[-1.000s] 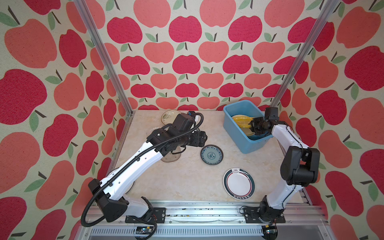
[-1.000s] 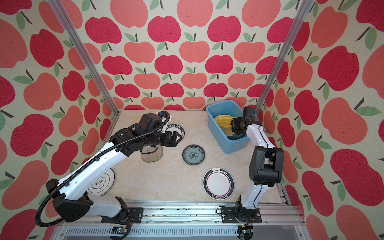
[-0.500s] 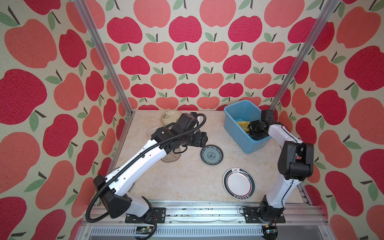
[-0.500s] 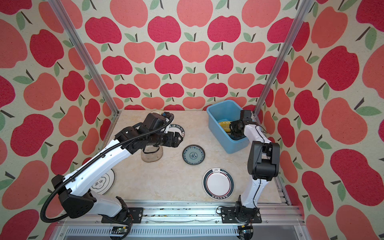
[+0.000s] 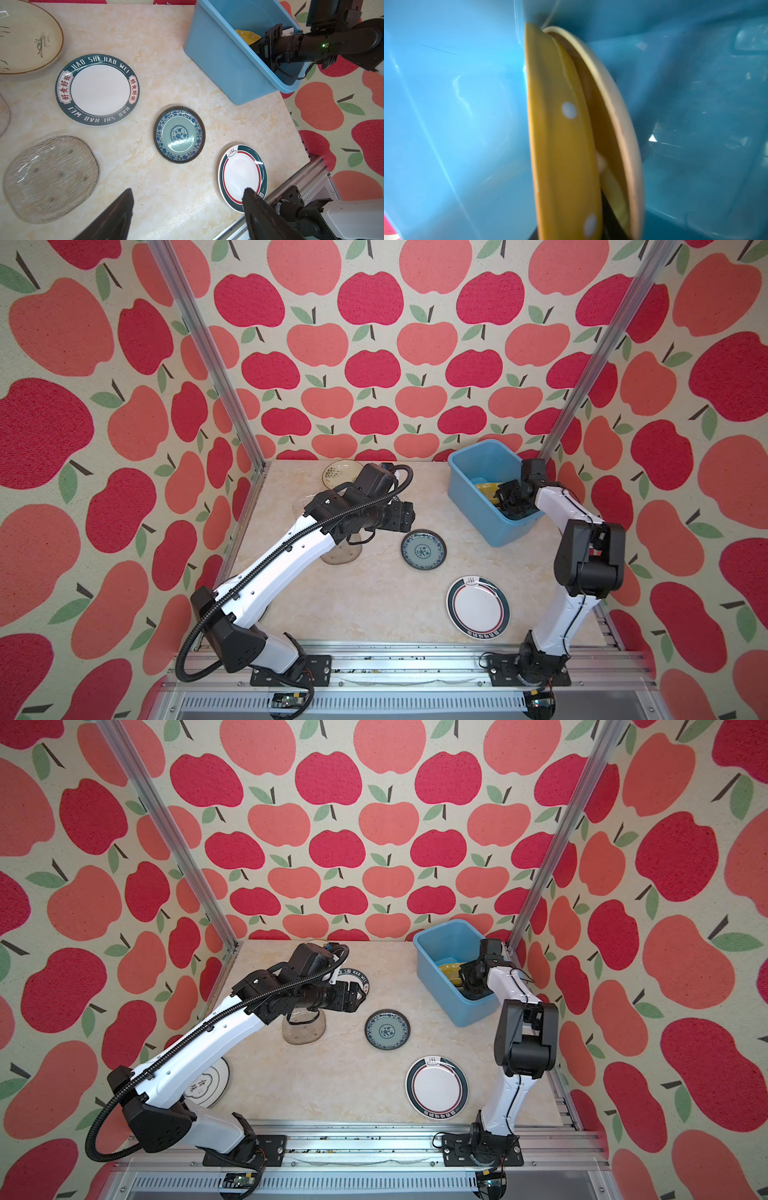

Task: Place the plates into the plastic bin on the countertop
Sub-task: 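Lower the yellow plate onto the cream plate in the bin and open the right gripper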

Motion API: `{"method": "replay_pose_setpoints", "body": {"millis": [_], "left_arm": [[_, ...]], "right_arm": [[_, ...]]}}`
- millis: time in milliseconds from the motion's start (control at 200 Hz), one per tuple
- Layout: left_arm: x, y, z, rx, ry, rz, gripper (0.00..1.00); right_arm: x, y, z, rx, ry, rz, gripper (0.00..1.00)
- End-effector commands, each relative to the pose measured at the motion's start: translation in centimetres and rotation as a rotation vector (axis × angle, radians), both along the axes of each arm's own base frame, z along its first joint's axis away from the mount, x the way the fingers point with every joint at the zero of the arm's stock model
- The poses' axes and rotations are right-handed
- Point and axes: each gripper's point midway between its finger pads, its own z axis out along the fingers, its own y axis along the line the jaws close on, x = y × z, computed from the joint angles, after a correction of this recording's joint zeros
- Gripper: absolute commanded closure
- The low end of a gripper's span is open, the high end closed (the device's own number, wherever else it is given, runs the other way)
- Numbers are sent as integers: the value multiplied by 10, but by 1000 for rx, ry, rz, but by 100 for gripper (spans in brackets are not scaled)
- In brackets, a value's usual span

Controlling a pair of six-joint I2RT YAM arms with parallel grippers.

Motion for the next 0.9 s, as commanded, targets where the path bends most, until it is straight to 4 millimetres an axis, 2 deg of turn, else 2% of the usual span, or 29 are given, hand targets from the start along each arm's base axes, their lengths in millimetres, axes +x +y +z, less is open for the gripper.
{"method": "replay_pose_setpoints", "body": {"millis": [0, 145, 345, 505, 695, 785, 895], "left_arm": [[3, 6, 7, 14, -9, 21, 15], [5, 6, 9, 14, -10, 31, 15], [7, 7, 14, 17, -17, 39, 15], [7, 11, 19, 25, -27, 52, 14], [5, 18, 20, 42, -35, 67, 14], [5, 20, 18, 50, -34, 73, 14], [5, 21, 17, 53, -31, 78, 14]], "right_arm": [[-15, -6, -13, -93, 88, 44, 62], [-17, -10, 5, -142, 75, 60, 50], [-25, -13, 41, -271, 43, 103, 41], [-28, -15, 74, -359, -23, 123, 40], [-13, -2, 117, -441, -166, 236, 40], [-8, 3, 128, -458, -202, 287, 39], [-3, 9, 130, -458, -234, 339, 38]]}}
